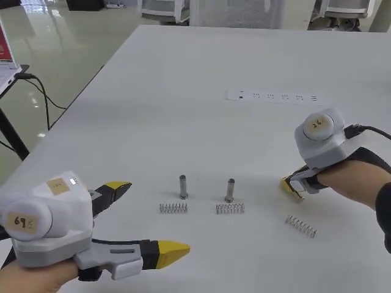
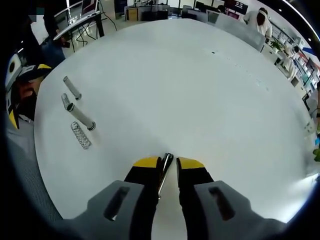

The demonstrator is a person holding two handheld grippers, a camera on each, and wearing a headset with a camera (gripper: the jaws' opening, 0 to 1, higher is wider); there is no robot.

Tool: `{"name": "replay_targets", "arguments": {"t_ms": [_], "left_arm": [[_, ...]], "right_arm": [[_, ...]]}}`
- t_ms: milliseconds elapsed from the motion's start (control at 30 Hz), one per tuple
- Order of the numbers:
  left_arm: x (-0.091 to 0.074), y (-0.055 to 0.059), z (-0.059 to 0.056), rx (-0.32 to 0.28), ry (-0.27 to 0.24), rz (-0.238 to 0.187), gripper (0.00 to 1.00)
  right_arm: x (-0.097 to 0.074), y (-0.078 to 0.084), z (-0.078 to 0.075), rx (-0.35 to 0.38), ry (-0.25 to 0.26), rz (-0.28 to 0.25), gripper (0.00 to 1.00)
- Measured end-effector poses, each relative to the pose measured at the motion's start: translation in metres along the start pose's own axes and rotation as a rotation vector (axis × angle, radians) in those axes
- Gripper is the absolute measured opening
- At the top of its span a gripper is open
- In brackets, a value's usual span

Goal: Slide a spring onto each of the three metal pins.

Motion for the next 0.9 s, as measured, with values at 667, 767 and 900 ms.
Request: {"name": "replay_targets", "arguments": {"t_ms": [667,767,900], "left_arm": [[0.001,0.0,0.002,-0.003,-0.001,-0.004,0.97],[0.001,-0.001,0.001,-0.002,-0.001,-0.007,0.97],[0.001,-0.002,0.0,-0.001,0.0,-0.009,0.97]], "right_arm": [[0.001,0.001,0.004,0.056,-0.008,0.029,0.1],[-0.004,-0.002,0.003,0.065,-0.003,0.01,0.1],[-0.011,-0.003,0.003,0.072,0.002,-0.008,0.1]]}}
Point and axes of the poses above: the centre of the closed fingertips' face, and the gripper's own axes: x roughly forward along the fingers, z roughly to its left, y roughly out of its underside, the point moved 1 cm from there along -x, roughly backward along the fingers, and after that the axes turned 2 degrees about y, right-handed, at the moved point
